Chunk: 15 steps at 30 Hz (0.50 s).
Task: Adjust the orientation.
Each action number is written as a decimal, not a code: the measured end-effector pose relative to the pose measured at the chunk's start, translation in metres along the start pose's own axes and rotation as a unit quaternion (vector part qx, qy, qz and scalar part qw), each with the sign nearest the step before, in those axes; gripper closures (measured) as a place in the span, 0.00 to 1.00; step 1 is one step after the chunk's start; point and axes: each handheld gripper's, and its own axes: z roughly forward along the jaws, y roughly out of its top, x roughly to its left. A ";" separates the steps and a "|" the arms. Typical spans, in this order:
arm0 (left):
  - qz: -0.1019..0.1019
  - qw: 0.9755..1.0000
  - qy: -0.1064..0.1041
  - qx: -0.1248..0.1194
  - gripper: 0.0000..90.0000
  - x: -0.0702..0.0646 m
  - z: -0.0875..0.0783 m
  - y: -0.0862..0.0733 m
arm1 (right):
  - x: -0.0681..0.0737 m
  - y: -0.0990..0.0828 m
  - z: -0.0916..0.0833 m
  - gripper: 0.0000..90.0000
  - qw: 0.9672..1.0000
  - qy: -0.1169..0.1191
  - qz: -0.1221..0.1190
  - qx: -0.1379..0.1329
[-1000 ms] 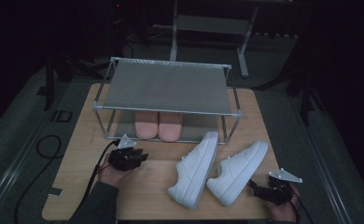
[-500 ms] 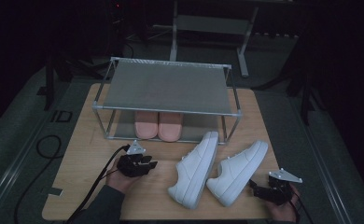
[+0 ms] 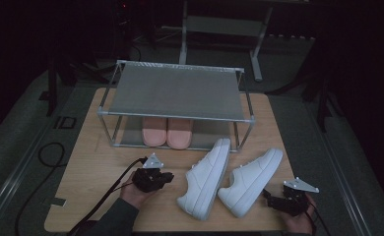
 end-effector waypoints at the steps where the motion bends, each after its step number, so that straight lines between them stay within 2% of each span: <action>1: 0.004 1.000 -0.002 0.003 0.94 -0.002 0.001 0.001 | 0.000 0.000 0.000 0.15 1.000 0.000 0.000 0.000; 2: 0.006 1.000 -0.008 0.003 0.95 -0.004 0.003 0.002 | 0.000 0.000 0.000 0.15 1.000 0.000 0.000 0.000; 4: 0.006 1.000 -0.008 0.003 0.96 -0.004 0.003 0.002 | 0.000 0.000 0.000 0.15 1.000 0.000 0.000 0.000; 5: 0.012 1.000 -0.022 0.004 0.96 -0.009 0.007 0.004 | 0.000 0.000 0.000 0.15 1.000 0.000 0.000 0.000; 10: 0.024 0.999 -0.041 0.012 0.97 -0.018 0.017 0.007 | 0.000 0.000 0.000 0.15 1.000 0.000 0.000 0.000; 15: 0.034 0.998 -0.055 0.020 0.98 -0.024 0.025 0.010 | 0.000 0.000 0.000 0.15 1.000 0.000 0.000 0.000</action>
